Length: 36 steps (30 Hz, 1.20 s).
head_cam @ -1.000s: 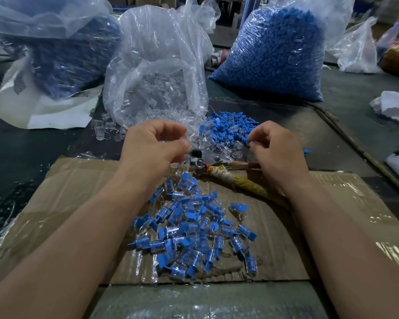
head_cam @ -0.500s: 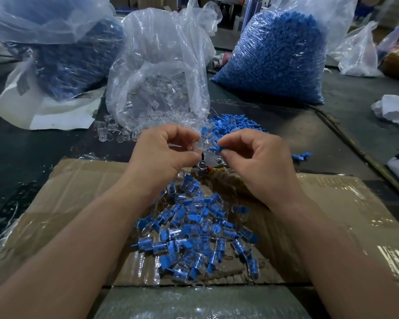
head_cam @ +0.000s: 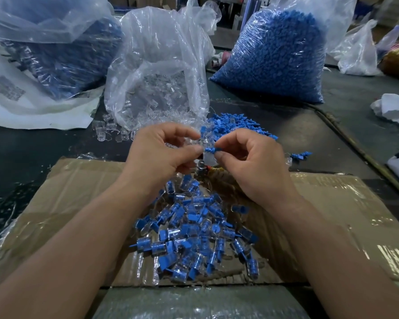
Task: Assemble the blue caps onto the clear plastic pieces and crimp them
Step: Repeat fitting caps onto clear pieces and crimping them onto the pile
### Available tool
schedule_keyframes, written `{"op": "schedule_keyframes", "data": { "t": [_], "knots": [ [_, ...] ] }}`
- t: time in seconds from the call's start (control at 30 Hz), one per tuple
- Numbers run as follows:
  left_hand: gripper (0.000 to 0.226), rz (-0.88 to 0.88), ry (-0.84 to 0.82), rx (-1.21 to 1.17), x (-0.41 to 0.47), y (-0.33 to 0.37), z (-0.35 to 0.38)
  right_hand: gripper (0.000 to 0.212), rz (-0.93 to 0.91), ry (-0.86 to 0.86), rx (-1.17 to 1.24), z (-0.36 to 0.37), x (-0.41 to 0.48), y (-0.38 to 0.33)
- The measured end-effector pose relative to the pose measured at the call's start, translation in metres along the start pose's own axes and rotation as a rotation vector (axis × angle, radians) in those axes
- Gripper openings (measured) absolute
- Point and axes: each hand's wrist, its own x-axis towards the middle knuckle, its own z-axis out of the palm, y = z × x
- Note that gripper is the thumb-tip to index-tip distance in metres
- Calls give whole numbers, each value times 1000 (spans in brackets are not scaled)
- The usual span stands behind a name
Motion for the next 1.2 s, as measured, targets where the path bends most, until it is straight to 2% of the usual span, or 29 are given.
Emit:
{"op": "schedule_keyframes", "data": {
  "t": [0.1, 0.2, 0.3, 0.43, 0.77, 1.2],
  "knots": [
    [17, -64, -6, -113, 2, 0, 0, 29, 2, 1, -2, 1, 0, 1],
    [8, -59, -13, -86, 2, 0, -1, 29, 6, 8, 8, 0, 0, 1],
    [18, -50, -12, -47, 1, 0, -1, 28, 3, 20, 16, 0, 0, 0],
    [4, -78, -19, -94, 1, 0, -1, 28, -4, 54, 35, 0, 0, -1],
    [18, -33, -87, -32, -4, 5, 2, 30, 9, 73, 54, 2, -1, -3],
    [17, 57, -68, 8, -5, 4, 1, 26, -18, 53, 78, 4, -2, -3]
  ]
}}
